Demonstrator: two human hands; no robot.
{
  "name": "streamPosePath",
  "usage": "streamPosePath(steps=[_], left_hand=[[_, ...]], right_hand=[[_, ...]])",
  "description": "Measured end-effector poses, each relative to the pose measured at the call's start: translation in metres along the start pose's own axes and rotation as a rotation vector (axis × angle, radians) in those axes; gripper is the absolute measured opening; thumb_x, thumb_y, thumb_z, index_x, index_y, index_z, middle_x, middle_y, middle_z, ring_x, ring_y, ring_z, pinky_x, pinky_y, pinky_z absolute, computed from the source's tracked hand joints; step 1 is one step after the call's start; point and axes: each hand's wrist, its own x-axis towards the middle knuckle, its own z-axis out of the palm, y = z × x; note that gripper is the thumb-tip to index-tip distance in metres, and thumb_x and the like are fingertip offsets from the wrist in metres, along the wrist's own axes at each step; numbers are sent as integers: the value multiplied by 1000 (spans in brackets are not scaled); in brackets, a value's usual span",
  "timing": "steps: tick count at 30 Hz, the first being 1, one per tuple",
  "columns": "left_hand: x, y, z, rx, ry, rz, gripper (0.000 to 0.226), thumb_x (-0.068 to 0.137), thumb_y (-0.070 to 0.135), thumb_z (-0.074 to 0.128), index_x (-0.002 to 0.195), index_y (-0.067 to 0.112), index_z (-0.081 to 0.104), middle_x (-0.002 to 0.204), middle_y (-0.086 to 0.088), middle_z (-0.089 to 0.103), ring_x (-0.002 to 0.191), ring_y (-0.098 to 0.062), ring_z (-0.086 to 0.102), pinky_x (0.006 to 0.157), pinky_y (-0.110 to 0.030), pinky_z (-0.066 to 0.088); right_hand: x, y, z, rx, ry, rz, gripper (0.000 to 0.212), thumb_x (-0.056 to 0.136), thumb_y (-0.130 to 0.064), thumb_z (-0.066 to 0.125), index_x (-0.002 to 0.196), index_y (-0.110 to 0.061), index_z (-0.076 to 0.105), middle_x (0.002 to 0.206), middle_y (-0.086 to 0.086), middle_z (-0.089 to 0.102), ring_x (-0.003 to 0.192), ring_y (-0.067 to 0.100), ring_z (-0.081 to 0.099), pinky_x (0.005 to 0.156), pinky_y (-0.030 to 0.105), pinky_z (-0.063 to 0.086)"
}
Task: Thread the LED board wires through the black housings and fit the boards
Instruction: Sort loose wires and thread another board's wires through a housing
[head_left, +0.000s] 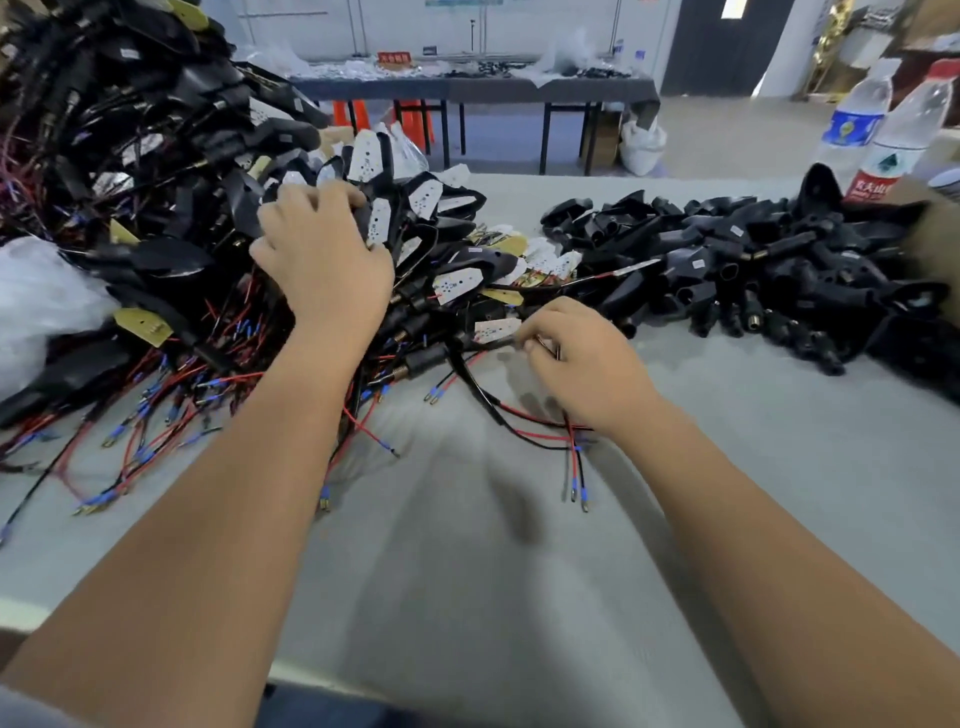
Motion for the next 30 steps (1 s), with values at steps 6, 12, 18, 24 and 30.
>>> streamPosePath(steps=[6, 12, 18, 24, 30], left_hand=[[-62, 57, 32, -111, -252, 311, 18, 83, 22, 60, 96, 30, 70, 110, 2, 62, 114, -28, 48, 84, -38, 33], [-107, 90, 71, -25, -589, 235, 26, 88, 14, 48, 112, 18, 59, 114, -11, 58, 111, -34, 51, 77, -39, 41], [-109, 105, 78, -80, -621, 110, 31, 94, 33, 47, 110, 11, 62, 112, -16, 62, 112, -38, 54, 88, -44, 48], [-120, 107, 75, -285, -693, 170, 26, 86, 29, 54, 107, 33, 69, 99, 1, 70, 106, -26, 59, 84, -37, 51], [-125, 114, 74, -436, -576, 281, 26, 89, 14, 48, 102, 15, 70, 105, -4, 58, 103, -24, 53, 79, -36, 46]], right_hand=[[-18, 36, -15, -116, -170, 166, 28, 84, -15, 58, 105, -28, 72, 97, 0, 58, 104, 26, 54, 88, 38, 46], [-31, 55, -28, -192, -86, 234, 28, 86, -14, 54, 107, -24, 71, 99, 1, 63, 99, 25, 57, 82, 36, 48], [-33, 64, -26, -136, -57, 277, 25, 81, -11, 53, 98, -19, 70, 85, -5, 55, 96, 23, 57, 75, 30, 42], [-37, 64, -23, -84, 11, 223, 30, 90, -11, 49, 111, -19, 69, 98, 3, 66, 101, 24, 56, 81, 35, 43], [-36, 56, -32, 560, 183, 476, 29, 84, -23, 50, 69, -1, 61, 68, 4, 56, 69, 16, 50, 69, 37, 42]])
